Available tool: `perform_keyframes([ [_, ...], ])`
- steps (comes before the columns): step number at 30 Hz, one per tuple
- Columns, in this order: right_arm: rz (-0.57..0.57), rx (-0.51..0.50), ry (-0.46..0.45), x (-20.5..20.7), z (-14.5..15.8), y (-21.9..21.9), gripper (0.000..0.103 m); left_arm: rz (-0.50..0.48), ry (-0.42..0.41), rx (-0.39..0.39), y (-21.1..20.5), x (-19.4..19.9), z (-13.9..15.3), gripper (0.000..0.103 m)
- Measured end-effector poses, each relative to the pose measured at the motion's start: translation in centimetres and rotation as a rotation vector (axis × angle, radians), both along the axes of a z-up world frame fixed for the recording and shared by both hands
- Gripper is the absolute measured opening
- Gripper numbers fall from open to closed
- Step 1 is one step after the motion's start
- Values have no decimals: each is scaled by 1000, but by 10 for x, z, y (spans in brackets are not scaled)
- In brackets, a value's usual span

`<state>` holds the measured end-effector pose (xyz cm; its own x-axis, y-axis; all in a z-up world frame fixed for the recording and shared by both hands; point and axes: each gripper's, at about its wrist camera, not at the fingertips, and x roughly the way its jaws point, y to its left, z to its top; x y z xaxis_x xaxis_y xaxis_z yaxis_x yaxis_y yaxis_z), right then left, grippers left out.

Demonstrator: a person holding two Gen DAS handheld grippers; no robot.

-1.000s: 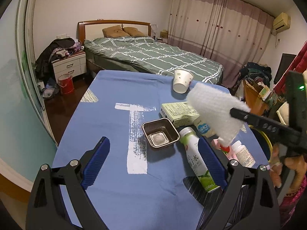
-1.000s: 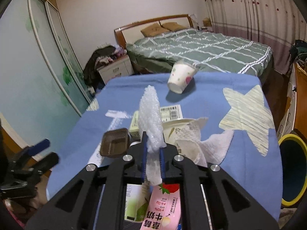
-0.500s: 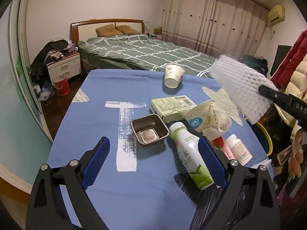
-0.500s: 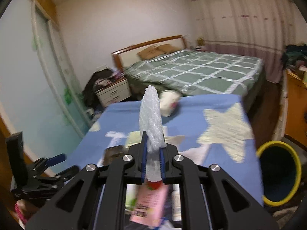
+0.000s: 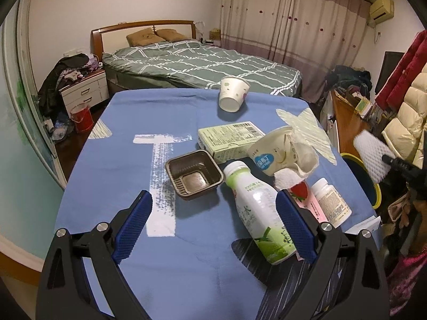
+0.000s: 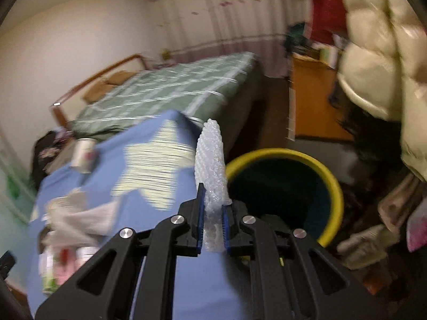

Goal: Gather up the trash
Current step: 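Carry the foam net sleeve with the right gripper into the bin and release, then reach the left gripper to the green-labelled white bottle and grasp it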

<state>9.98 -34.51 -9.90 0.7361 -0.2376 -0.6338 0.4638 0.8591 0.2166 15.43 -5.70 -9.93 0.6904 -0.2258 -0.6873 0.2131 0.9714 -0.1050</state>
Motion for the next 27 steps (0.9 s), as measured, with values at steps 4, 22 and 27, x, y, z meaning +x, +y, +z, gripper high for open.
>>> perform_keyframes([
  [4,-75,24,66,1,-29,-33,12,-19,9,14,-12,2,-2,92],
  [22,-122,31,113,5,-52,-54,26,-41,29,29,-28,6,-9,92],
  [27,-110,31,112,6,-50,-49,26,-56,69,62,-38,0,-25,92],
])
